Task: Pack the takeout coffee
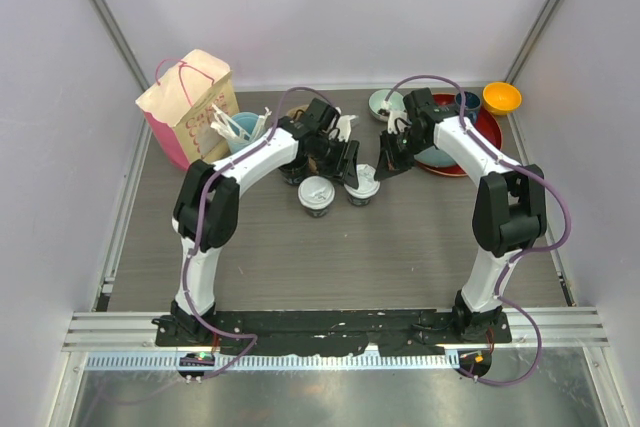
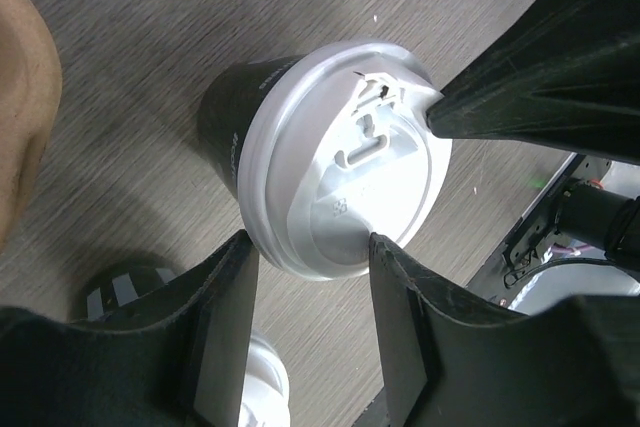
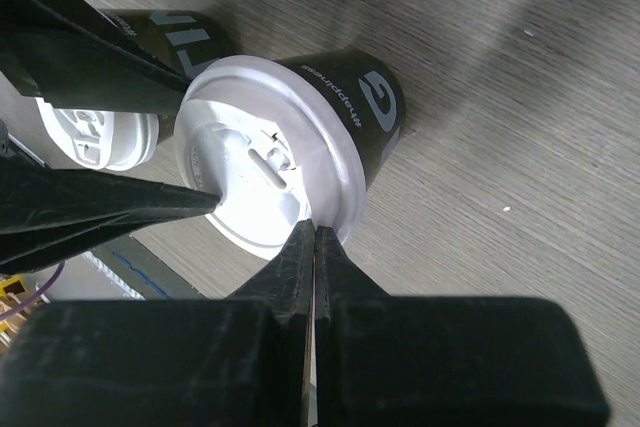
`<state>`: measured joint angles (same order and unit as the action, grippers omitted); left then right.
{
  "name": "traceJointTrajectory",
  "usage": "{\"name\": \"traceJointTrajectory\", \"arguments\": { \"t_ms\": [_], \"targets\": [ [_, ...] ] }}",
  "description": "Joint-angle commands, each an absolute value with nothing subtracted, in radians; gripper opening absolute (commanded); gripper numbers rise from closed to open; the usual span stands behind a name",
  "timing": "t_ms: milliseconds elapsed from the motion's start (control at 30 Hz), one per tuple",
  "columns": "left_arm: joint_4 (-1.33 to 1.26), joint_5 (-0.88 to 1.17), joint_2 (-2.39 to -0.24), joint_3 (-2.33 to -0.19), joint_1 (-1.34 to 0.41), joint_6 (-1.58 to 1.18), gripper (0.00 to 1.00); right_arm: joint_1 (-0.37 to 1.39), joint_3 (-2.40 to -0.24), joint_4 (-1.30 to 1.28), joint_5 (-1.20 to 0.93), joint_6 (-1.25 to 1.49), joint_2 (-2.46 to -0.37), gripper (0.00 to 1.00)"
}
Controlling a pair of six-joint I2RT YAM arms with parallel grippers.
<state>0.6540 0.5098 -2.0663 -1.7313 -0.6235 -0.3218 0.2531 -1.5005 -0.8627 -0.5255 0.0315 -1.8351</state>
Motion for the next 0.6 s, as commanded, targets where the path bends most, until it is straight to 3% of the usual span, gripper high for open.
{"name": "traceJointTrajectory", "arguments": {
  "t_ms": [0, 333, 567],
  "targets": [
    [0.634, 0.512, -2.085, -1.761, -0.626, -0.334, 0.49, 0.256, -1.493, -0.831, -0.512, 0.038, -1.836, 0.02],
    [0.629, 0.502, -2.103, -1.772, -0.624, -0.334, 0.37, 0.258, -1.486, -0.822, -0.517, 0.043, -1.839, 0.05],
    [0.635, 0.462, -2.118, -1.775, -0.614, -0.328, 0.38, 0.258, -1.485, -0.799, -0.491, 0.061, -1.822, 0.22]
  ]
}}
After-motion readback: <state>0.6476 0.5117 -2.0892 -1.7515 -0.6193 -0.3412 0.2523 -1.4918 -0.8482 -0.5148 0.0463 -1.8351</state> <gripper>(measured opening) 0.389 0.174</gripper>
